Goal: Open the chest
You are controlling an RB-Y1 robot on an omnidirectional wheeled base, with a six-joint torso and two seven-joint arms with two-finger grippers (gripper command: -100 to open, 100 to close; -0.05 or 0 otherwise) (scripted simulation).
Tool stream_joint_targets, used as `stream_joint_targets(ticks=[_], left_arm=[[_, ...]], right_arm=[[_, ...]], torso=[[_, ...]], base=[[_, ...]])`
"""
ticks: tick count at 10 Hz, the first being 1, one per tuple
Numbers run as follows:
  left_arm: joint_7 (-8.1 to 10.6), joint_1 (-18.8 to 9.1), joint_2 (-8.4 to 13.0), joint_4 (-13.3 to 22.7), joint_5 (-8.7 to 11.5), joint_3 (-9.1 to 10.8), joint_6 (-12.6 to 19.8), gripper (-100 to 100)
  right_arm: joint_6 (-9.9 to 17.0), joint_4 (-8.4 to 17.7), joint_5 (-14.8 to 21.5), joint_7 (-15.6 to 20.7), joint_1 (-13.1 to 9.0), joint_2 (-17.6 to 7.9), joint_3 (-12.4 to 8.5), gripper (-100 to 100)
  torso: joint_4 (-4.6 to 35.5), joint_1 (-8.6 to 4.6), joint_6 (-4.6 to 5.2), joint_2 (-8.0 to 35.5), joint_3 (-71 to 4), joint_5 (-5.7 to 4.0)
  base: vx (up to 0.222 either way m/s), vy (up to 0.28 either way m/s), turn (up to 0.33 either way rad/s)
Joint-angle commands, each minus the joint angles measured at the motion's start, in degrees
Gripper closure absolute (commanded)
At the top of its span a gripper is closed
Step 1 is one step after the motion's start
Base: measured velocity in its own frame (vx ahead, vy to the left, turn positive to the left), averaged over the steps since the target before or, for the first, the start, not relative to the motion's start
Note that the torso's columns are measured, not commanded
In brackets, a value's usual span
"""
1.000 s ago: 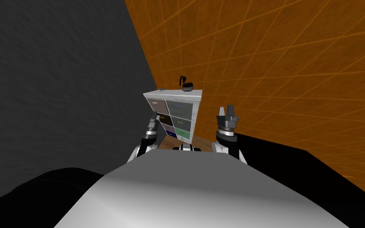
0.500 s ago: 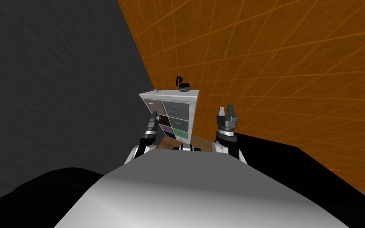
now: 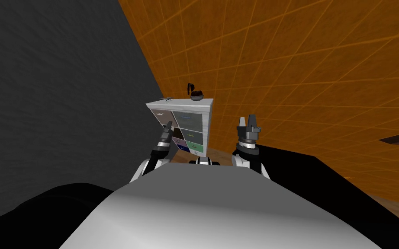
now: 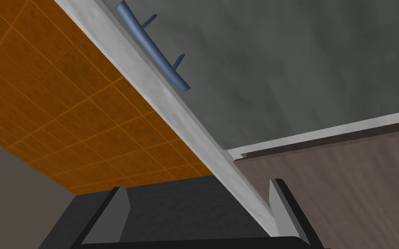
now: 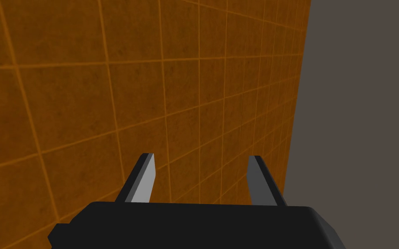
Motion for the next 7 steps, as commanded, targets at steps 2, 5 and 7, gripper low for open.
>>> stream_joint_targets(ticks=[2, 5, 7], left_arm=[[1.09, 0.9, 2.9, -1.3, -0.6, -0.03, 4.6, -100], [1.86, 1.7, 4.7, -2.0, -1.1, -0.07, 8.0, -100], [2.40, 2.2, 5.8, -2.6, -1.5, -0.10, 10.3, -100]], right_arm=[[0.0, 0.0, 0.0, 0.0, 0.0, 0.0, 0.0, 0], [0.0, 0.0, 0.0, 0.0, 0.0, 0.0, 0.0, 0], [0.0, 0.0, 0.0, 0.0, 0.0, 0.0, 0.0, 0]], torso=[[0.0, -0.07, 0.01, 0.0, 0.0, -0.02], [0.0, -0.01, 0.01, 0.0, 0.0, 0.00], [0.0, -0.02, 0.01, 0.0, 0.0, -0.01]], base=[[0.028, -0.057, -0.090], [0.026, -0.052, -0.061], [0.020, -0.046, -0.077]])
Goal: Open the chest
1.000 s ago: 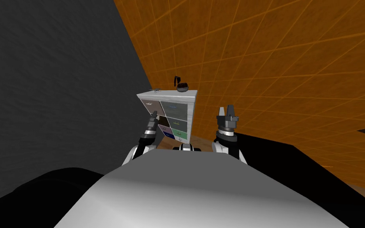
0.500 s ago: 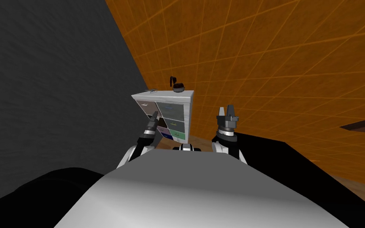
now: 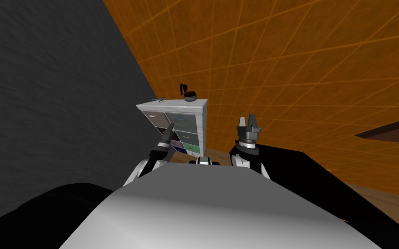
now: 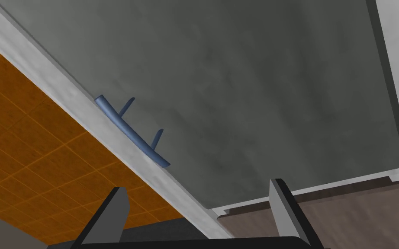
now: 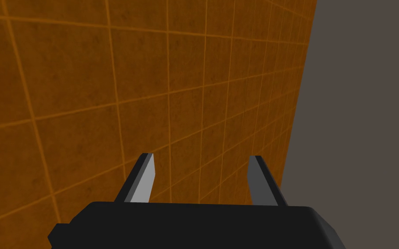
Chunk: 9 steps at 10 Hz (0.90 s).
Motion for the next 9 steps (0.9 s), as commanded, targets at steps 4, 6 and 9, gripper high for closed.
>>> stream_joint_targets(ticks=[4, 6, 9], left_arm=[[1.61, 1.6, 3.5, -3.4, -0.9, 0.08, 6.5, -100], [2.01, 2.0, 4.5, -6.1, -1.1, 0.05, 8.3, -100], [2.32, 2.4, 5.2, -10.2, -1.4, 0.04, 9.5, -100]], right_arm=[[0.0, 0.0, 0.0, 0.0, 0.0, 0.0, 0.0, 0], [0.0, 0.0, 0.0, 0.0, 0.0, 0.0, 0.0, 0], [0.0, 0.0, 0.0, 0.0, 0.0, 0.0, 0.0, 0]], torso=[[0.0, -0.02, 0.00, 0.0, 0.0, -0.01], [0.0, 0.02, -0.01, 0.0, 0.0, 0.01], [0.0, 0.01, -0.01, 0.0, 0.0, 0.01]], base=[[0.025, -0.048, -0.063], [0.018, -0.037, -0.056], [0.012, -0.026, -0.027]])
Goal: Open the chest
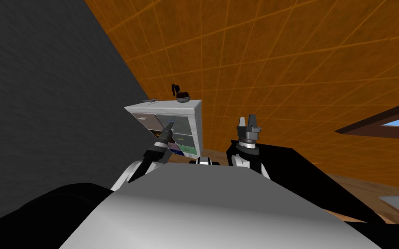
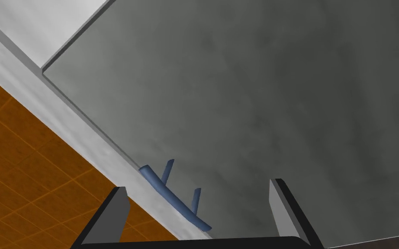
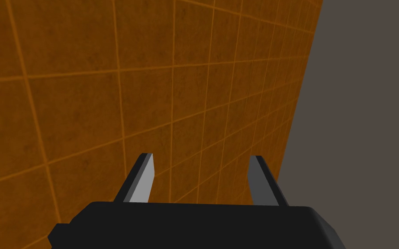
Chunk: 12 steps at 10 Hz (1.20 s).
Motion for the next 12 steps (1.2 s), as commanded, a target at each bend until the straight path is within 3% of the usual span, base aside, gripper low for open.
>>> stream_joint_targets(ticks=[1, 4, 5, 6, 8, 9, 12], left_arm=[[-0.02, 0.2, 0.1, -1.4, -0.1, -0.15, 0.4, -100], [1.21, -2.3, 2.1, -2.2, 1.4, 2.11, 4.0, -100], [1.02, -1.7, 1.8, -2.1, 1.2, 1.86, 3.1, -100], [0.39, -0.6, 0.8, -1.8, 0.4, 0.60, 1.7, 100], [0.36, -0.8, 0.7, -2.0, 0.3, 0.49, 1.4, 100], [0.35, -1.0, 0.7, -0.1, 0.4, 0.51, 1.4, -100], [0.56, -1.8, 1.0, 3.4, 0.8, 0.80, 1.8, -100]], right_arm=[[0.0, 0.0, 0.0, 0.0, 0.0, 0.0, 0.0, 0], [0.0, 0.0, 0.0, 0.0, 0.0, 0.0, 0.0, 0], [0.0, 0.0, 0.0, 0.0, 0.0, 0.0, 0.0, 0], [0.0, 0.0, 0.0, 0.0, 0.0, 0.0, 0.0, 0], [0.0, 0.0, 0.0, 0.0, 0.0, 0.0, 0.0, 0], [0.0, 0.0, 0.0, 0.0, 0.0, 0.0, 0.0, 0], [0.0, 0.0, 0.0, 0.0, 0.0, 0.0, 0.0, 0]], torso=[[0.0, 0.02, 0.00, 0.0, 0.0, 0.00], [0.0, -0.05, 0.00, -0.1, -0.1, -0.02], [0.0, -0.07, 0.00, -0.1, -0.1, -0.02], [0.0, 0.00, -0.01, 0.0, 0.0, -0.01], [-0.1, 0.26, -0.02, 0.0, 0.1, 0.16], [-0.1, 0.13, 0.01, -0.1, -0.1, 0.08], [0.0, -0.05, 0.01, -0.1, -0.1, -0.02]], base=[[0.002, -0.007, -0.002], [0.039, -0.025, -0.030], [0.019, -0.015, -0.003], [-0.029, 0.017, 0.041], [-0.040, 0.017, 0.024], [-0.011, 0.003, -0.008], [-0.003, 0.003, -0.009]])
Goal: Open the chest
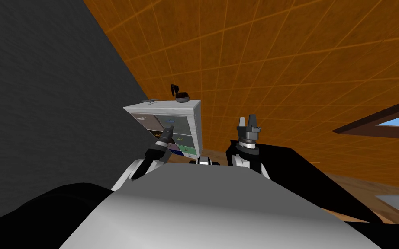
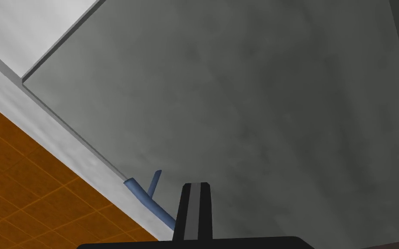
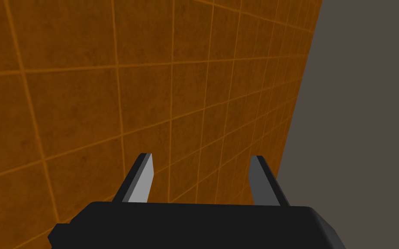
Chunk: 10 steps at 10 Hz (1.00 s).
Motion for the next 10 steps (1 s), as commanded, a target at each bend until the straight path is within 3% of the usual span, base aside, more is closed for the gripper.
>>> stream_joint_targets(ticks=[1, 4, 10], left_arm=[[0.54, -0.7, 0.6, 3.4, 0.9, 0.81, 0.4, -100], [1.60, -3.1, 2.5, 4.4, 2.6, 2.06, 2.4, -100], [4.59, -6.5, 8.7, 4.0, 5.9, 5.17, 8.1, -100]], right_arm=[[0.0, 0.0, 0.0, 0.0, 0.0, 0.0, 0.0, 0], [0.0, 0.0, 0.0, 0.0, 0.0, 0.0, 0.0, 0], [0.0, 0.0, 0.0, 0.0, 0.0, 0.0, 0.0, 0]], torso=[[0.0, 0.02, -0.01, 0.1, 0.0, 0.01], [0.0, 0.08, 0.01, 0.1, 0.1, 0.02], [0.0, 0.10, -0.02, 0.0, 0.0, 0.02]], base=[[-0.009, 0.006, -0.026], [-0.028, 0.019, -0.056], [-0.042, 0.020, -0.067]])
